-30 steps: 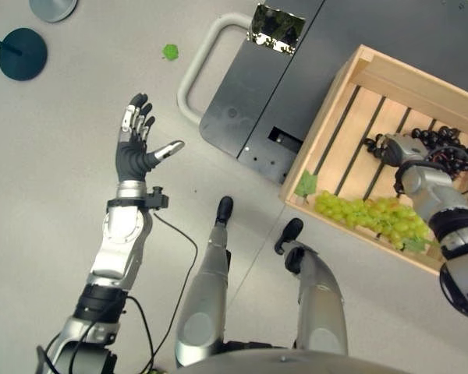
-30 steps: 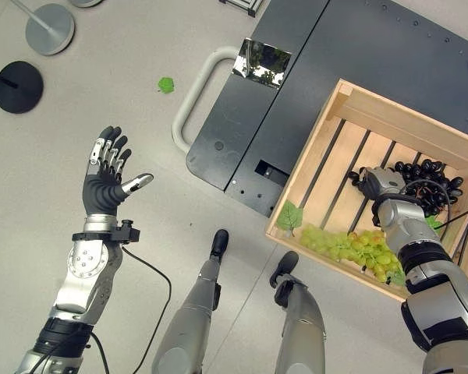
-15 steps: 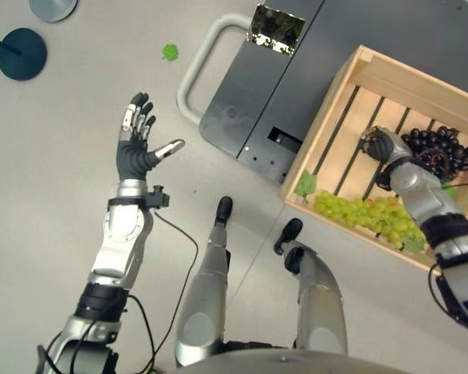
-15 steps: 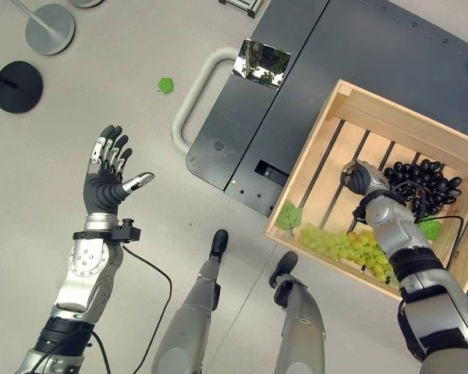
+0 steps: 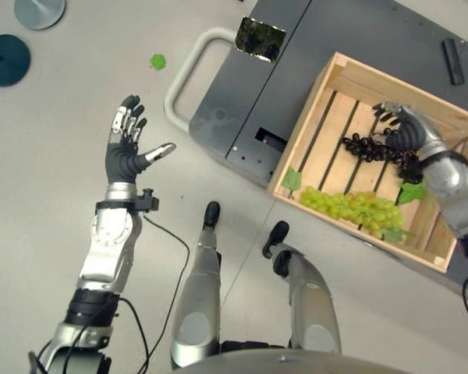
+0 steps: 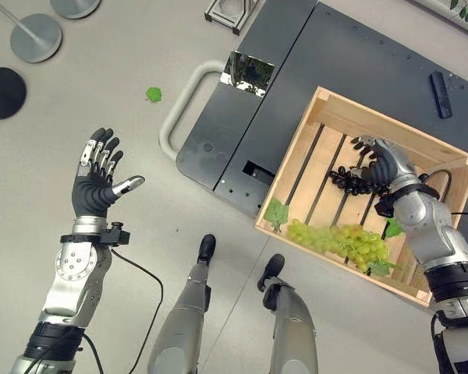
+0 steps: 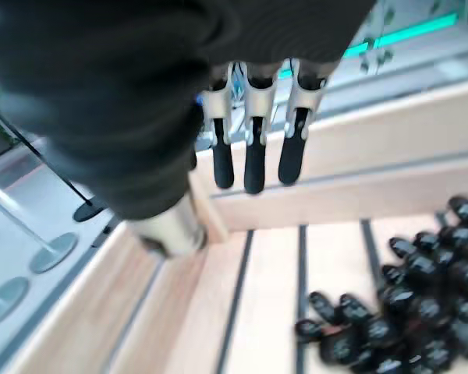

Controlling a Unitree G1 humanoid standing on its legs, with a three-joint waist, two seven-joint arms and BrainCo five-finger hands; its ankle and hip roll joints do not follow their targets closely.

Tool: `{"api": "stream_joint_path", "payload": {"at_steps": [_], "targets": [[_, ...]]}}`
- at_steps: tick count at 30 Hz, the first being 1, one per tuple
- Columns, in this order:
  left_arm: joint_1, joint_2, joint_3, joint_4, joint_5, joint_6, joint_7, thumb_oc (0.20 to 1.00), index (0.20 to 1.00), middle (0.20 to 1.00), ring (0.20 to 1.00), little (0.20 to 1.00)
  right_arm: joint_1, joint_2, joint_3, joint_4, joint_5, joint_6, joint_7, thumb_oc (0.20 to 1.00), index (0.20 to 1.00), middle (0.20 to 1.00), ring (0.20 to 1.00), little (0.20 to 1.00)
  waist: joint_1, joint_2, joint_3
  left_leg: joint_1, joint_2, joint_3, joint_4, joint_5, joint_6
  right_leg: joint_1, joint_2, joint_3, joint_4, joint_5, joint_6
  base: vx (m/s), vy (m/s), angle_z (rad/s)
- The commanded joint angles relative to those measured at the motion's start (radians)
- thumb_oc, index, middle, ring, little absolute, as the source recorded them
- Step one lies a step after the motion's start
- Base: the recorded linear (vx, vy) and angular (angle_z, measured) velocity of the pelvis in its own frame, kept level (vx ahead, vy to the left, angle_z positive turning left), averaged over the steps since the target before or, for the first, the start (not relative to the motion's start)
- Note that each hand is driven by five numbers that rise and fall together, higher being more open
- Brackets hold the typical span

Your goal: Pick up the fruits from the basket on one side to the basket on the other side

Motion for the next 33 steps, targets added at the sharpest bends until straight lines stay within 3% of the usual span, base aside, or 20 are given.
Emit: {"api": "stream_joint_path", "payload": {"at_steps": [1, 5, 11, 15, 23, 33], "targets": [[0.018, 0.005, 0.053, -0.105, -0.001, -0.056, 0.016, 1.000, 1.000, 1.000, 1.000, 1.000, -0.070, -0.041, 0.040, 0.017, -0.117, 0.023, -0.031, 1.000, 1.000, 1.000, 1.000, 1.000, -0.019, -0.024, -0.012, 0.023, -0.036, 0.037, 0.008, -0.033, 0.030, 0.066, 0.017, 0.029, -0.040, -0.066, 0.058, 0.00, 0.060, -0.15], [0.018, 0.016, 0.058, -0.108, -0.002, -0.060, 0.022, 1.000, 1.000, 1.000, 1.000, 1.000, -0.101, -0.047, 0.071, 0.075, -0.134, 0.031, -0.044, 1.000, 1.000, 1.000, 1.000, 1.000, -0.021, -0.031, -0.002, 0.006, -0.036, 0.051, 0.042, -0.049, 0.033, 0.051, 0.019, 0.050, -0.041, -0.058, 0.061, 0.00, 0.040, -0.23], [0.036, 0.022, 0.076, -0.127, -0.015, -0.063, 0.051, 1.000, 1.000, 1.000, 1.000, 1.000, -0.187, -0.086, 0.138, 0.149, -0.134, 0.054, -0.064, 1.000, 1.000, 1.000, 1.000, 1.000, -0.031, -0.030, -0.002, -0.119, -0.044, 0.092, 0.167, -0.101, 0.039, -0.060, 0.019, 0.092, 0.002, -0.056, 0.064, 0.00, 0.051, -0.18], [0.053, 0.031, 0.094, -0.158, 0.004, -0.060, 0.065, 1.000, 1.000, 1.000, 1.000, 1.000, -0.237, -0.132, 0.166, 0.143, -0.141, 0.061, -0.055, 1.000, 1.000, 1.000, 1.000, 1.000, -0.038, -0.027, -0.002, -0.273, -0.035, 0.118, 0.275, -0.134, 0.047, -0.218, 0.017, 0.117, 0.094, -0.064, 0.063, -0.01, 0.049, -0.22], [0.039, 0.049, 0.103, -0.202, 0.027, -0.062, 0.084, 1.000, 1.000, 1.000, 1.000, 1.000, -0.265, -0.176, 0.195, 0.134, -0.164, 0.064, -0.032, 1.000, 1.000, 1.000, 1.000, 1.000, -0.042, -0.024, -0.002, -0.386, -0.037, 0.115, 0.305, -0.135, 0.051, -0.333, 0.012, 0.114, 0.141, -0.076, 0.063, 0.00, -0.009, -0.06], [0.041, 0.065, 0.092, -0.225, 0.033, -0.067, 0.108, 1.000, 1.000, 1.000, 1.000, 1.000, -0.361, -0.187, 0.237, 0.242, -0.123, 0.083, -0.079, 1.000, 1.000, 1.000, 1.000, 1.000, -0.038, -0.003, -0.002, -0.474, -0.047, 0.110, 0.336, -0.142, 0.054, -0.424, 0.005, 0.118, 0.179, -0.084, 0.058, 0.01, -0.014, 0.01]]}}
